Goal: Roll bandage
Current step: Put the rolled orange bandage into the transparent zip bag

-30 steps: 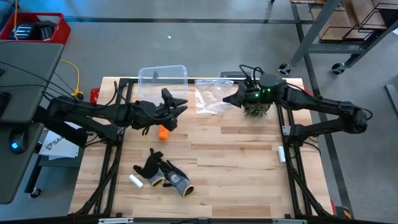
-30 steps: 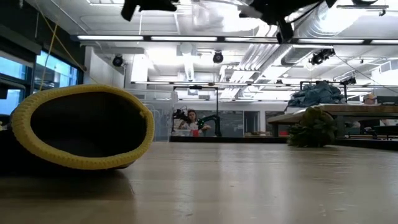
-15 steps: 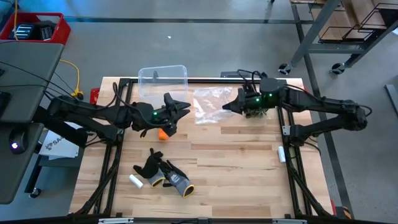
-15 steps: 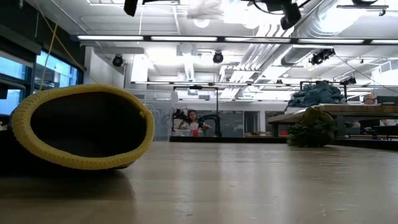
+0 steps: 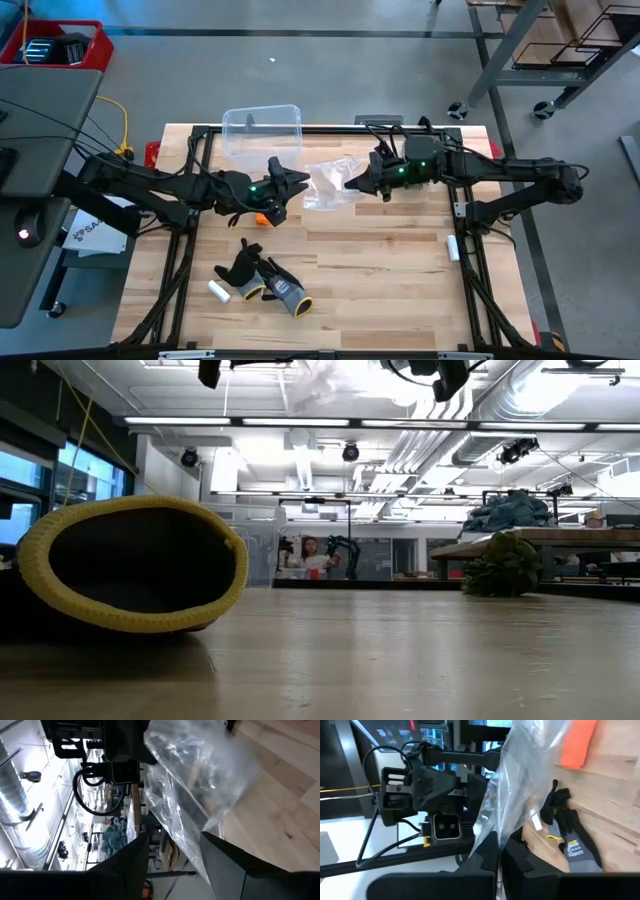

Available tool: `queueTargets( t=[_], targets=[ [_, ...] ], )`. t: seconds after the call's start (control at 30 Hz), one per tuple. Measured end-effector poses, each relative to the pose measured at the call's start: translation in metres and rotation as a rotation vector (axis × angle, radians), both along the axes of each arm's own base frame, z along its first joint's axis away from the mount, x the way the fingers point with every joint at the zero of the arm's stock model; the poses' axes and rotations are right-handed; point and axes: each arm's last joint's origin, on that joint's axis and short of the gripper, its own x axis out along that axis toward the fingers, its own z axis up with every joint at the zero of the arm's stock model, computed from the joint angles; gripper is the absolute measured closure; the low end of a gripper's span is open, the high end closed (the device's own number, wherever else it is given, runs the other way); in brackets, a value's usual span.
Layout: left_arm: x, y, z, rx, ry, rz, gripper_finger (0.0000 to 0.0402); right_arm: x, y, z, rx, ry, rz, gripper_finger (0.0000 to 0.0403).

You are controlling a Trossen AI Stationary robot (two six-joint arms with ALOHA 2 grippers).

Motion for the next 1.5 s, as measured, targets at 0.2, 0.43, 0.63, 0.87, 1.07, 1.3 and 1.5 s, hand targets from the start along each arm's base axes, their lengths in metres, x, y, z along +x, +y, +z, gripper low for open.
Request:
queueTargets(
  t=[0.2, 0.43, 0.63, 0.87, 1.07, 1.3, 1.5],
  targets=[
    [-0.005, -0.007, 0.002, 0.02, -0.01, 0.094, 0.0227, -0.003, -0.002, 0.003, -0.016, -0.015, -0.006, 0.0403],
    [-0.009, -0.018, -0.003, -0.016, 0.005, 0.119, 0.0227, -0.006, -0.01, 0.009, -0.039, -0.063, -0.054, 0.0403],
    [-0.009, -0.017, -0.002, -0.018, -0.004, 0.12, 0.0227, -0.006, -0.009, 0.009, -0.039, -0.063, -0.053, 0.0403],
    [-0.007, -0.008, -0.001, -0.024, -0.01, 0.141, 0.0227, -0.006, -0.009, 0.009, -0.039, -0.062, -0.052, 0.0403],
    [-0.002, -0.005, -0.002, -0.045, -0.015, 0.084, 0.0227, -0.005, -0.005, 0.009, -0.037, -0.062, -0.03, 0.0403],
    [0.011, -0.008, -0.008, -0.018, -0.013, 0.044, 0.0228, -0.004, 0.002, 0.009, -0.03, -0.069, -0.013, 0.0403],
    [0.02, -0.009, -0.021, 0.004, 0.033, 0.087, 0.0322, -0.003, 0.004, 0.015, -0.023, -0.123, -0.009, 0.0403]
  ],
)
